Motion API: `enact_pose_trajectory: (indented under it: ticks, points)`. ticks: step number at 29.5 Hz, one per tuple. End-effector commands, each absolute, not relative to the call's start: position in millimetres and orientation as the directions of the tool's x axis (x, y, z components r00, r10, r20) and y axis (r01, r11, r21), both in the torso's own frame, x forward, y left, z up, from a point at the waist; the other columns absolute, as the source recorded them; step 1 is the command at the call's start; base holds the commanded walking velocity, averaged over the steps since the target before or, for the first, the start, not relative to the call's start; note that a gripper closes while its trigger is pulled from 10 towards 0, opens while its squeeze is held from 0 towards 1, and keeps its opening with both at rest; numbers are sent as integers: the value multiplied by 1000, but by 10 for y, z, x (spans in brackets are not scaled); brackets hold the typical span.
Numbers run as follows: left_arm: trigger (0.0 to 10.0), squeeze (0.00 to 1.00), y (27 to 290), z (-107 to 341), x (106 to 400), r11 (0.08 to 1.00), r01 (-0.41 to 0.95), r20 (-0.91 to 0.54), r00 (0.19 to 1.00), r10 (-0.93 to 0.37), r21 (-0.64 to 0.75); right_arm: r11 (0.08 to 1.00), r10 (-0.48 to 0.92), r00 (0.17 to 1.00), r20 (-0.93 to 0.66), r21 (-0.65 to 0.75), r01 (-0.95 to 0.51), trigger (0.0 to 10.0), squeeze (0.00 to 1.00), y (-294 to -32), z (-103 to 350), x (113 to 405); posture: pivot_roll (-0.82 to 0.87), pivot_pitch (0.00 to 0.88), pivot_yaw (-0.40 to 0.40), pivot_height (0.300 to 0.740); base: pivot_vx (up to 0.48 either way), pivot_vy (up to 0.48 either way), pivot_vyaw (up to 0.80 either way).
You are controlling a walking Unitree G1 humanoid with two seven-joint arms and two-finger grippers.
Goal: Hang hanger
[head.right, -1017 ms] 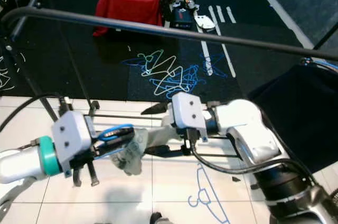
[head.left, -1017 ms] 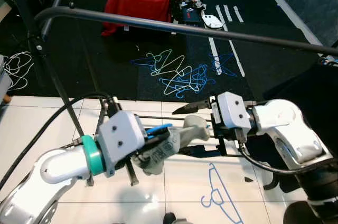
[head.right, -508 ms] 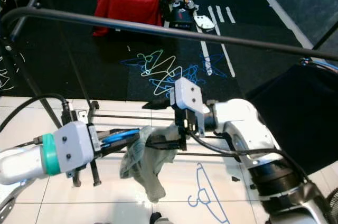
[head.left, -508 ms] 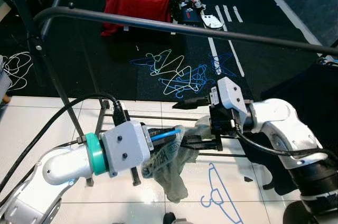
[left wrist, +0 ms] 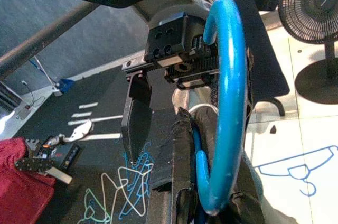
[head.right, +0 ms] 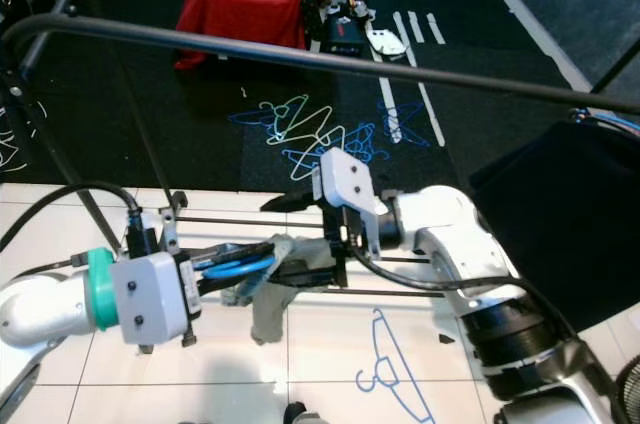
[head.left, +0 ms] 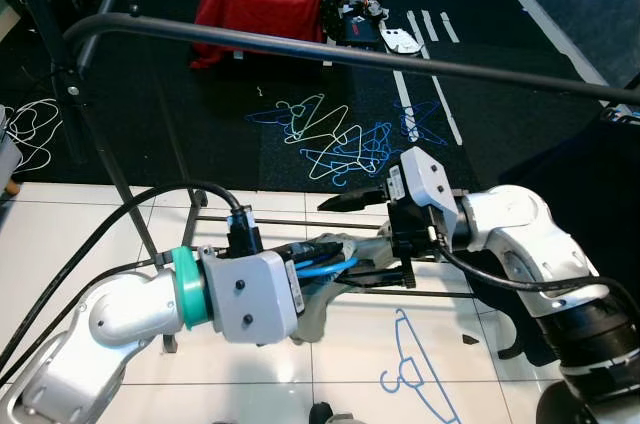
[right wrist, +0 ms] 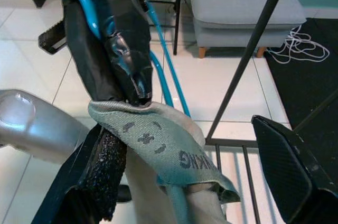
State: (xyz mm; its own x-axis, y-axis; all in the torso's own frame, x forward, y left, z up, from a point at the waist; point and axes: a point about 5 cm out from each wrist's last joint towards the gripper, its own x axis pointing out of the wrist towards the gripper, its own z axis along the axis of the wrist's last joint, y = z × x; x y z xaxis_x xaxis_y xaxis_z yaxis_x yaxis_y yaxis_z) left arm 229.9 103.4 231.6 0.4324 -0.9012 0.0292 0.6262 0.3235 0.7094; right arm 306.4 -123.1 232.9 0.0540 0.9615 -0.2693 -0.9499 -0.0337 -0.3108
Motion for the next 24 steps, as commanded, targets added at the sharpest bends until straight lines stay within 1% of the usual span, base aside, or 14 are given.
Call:
enact_pose_trajectory:
  ticks: [1,2,4,6,7,8,9,10,12,14,19,21,23,24]
  points:
    - [10000,0,997,2307,2306,295,616,24,408,-913,730,-49,942,67,-329,-333,-942,10000,0,-1286,2292,3080,-19,100,6,740,0,0,0]
    - [10000,0,997,2307,2306,295,616,24,408,-913,730,-49,942,67,-329,-333,-942,10000,0,-1286,2292,3080,-19,100,6,740,0,0,0]
    - [10000,0,996,2307,2332,305,600,38,415,-909,740,-46,921,109,-375,-381,-923,10000,0,-1349,2262,3106,-19,94,10,740,0,0,0]
    - [10000,0,1010,2293,2344,311,596,37,425,-904,740,-30,916,137,-378,-403,-915,10000,0,-1386,2277,3123,-20,88,13,740,0,0,0]
    - [10000,0,1010,2293,2344,311,596,37,425,-904,740,-30,916,137,-378,-403,-915,10000,0,-1386,2277,3123,-20,88,13,740,0,0,0]
    - [10000,0,1026,2279,2359,322,595,39,437,-899,736,-5,911,173,-373,-431,-903,10000,0,-1433,2311,3144,-21,83,15,740,0,0,0]
    - [10000,0,1059,2275,2394,350,590,48,464,-884,728,47,909,232,-346,-468,-882,10000,0,-1512,2405,3174,-25,72,20,740,0,0,0]
    - [10000,0,1059,2275,2394,350,590,48,464,-884,728,47,909,232,-346,-468,-882,10000,0,-1512,2405,3174,-25,72,20,740,0,0,0]
    - [10000,0,1111,2269,2446,389,578,64,501,-863,718,123,907,308,-288,-519,-846,10000,0,-1622,2577,3194,-32,68,26,740,0,0,0]
    - [10000,0,1128,2261,2463,395,574,65,509,-858,718,143,908,326,-263,-537,-831,10000,0,-1643,2650,3185,-35,64,32,740,0,0,0]
    - [10000,0,1136,2247,2480,392,572,63,509,-858,721,145,917,322,-236,-555,-819,10000,0,-1625,2731,3150,-39,56,35,740,0,0,0]
    - [10000,0,1137,2240,2523,386,565,62,507,-860,729,115,939,280,-198,-586,-802,10000,0,-1534,2875,3060,-40,47,38,740,0,0,0]
    - [10000,0,1135,2243,2536,384,563,64,505,-861,732,97,946,259,-195,-592,-800,10000,0,-1503,2904,3029,-40,47,38,740,0,0,0]
    - [10000,0,1132,2248,2543,382,560,64,503,-862,735,67,948,234,-216,-584,-809,10000,0,-1492,2889,2999,-37,49,35,740,0,0,0]
